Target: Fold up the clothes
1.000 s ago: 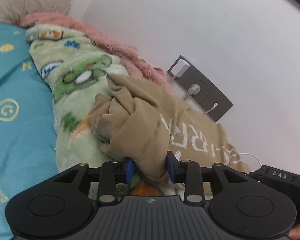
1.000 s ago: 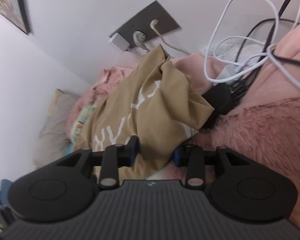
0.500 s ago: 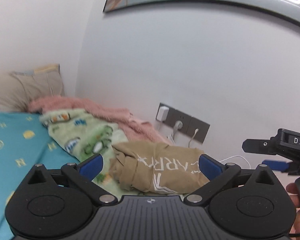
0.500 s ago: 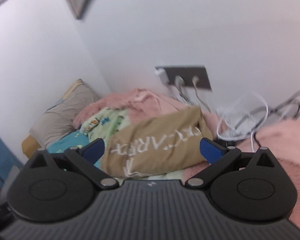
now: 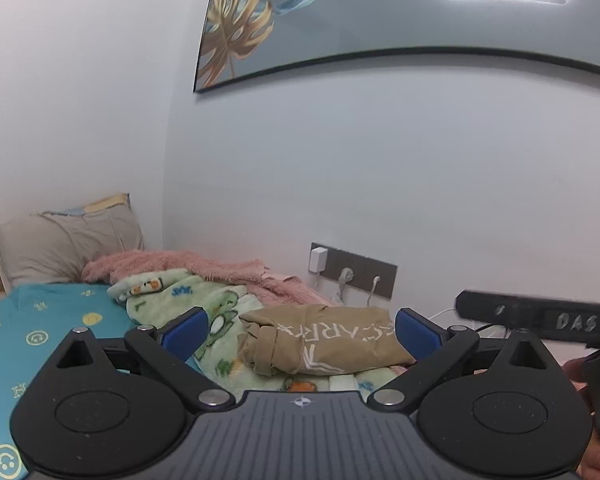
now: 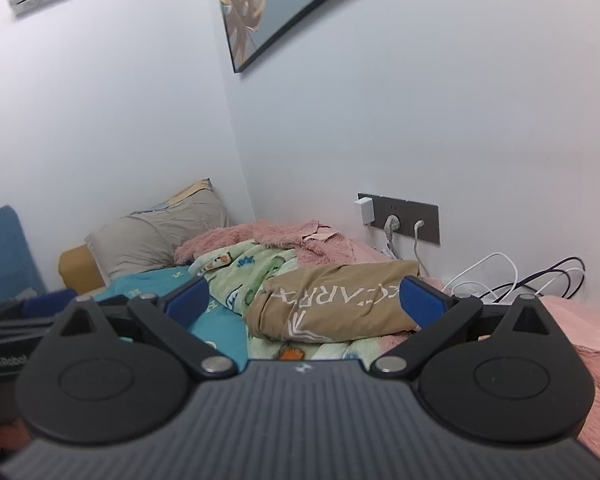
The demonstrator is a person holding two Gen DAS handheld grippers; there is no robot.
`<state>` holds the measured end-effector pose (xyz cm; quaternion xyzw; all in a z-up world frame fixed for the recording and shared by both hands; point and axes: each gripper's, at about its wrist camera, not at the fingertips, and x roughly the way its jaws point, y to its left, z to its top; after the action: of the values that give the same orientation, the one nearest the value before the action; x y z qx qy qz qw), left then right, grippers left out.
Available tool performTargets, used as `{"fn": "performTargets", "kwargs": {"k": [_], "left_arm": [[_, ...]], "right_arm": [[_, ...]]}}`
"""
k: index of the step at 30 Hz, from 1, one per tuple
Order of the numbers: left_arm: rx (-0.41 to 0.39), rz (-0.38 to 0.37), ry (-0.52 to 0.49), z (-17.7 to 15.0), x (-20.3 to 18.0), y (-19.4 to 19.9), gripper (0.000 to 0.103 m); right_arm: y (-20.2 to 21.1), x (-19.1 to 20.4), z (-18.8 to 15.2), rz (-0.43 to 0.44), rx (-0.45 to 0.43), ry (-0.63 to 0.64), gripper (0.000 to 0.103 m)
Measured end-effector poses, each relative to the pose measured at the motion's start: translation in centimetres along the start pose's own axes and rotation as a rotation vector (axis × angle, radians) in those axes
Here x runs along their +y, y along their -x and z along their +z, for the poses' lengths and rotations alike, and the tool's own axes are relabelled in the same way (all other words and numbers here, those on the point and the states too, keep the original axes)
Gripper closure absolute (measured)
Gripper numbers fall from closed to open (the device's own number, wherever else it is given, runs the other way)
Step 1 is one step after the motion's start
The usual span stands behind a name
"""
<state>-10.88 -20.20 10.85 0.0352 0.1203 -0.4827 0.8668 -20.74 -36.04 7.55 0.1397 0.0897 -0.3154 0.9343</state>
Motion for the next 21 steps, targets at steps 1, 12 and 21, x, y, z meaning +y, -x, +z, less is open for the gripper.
{"fn": "performTargets", "kwargs": {"k": [1,12,21], "left_arm": [[-0.007,-0.004,-0.001,-0.2,-0.2,0.6,0.002],[-0.066,0.039,0.038,-2.4,0.6,5.1,0.002],[-0.047,0.072,0.045,-3.7,1.1,6.4,0.002]], "right_arm": [[0.5,0.3,-0.3,-0.001,-0.006,0.011,0.000],[3.4,3.3,-3.5,-0.051,-0.074,0.121,0.000],[4.1,4.2,-4.5,-0.053,-0.060,0.130,0.000]]}}
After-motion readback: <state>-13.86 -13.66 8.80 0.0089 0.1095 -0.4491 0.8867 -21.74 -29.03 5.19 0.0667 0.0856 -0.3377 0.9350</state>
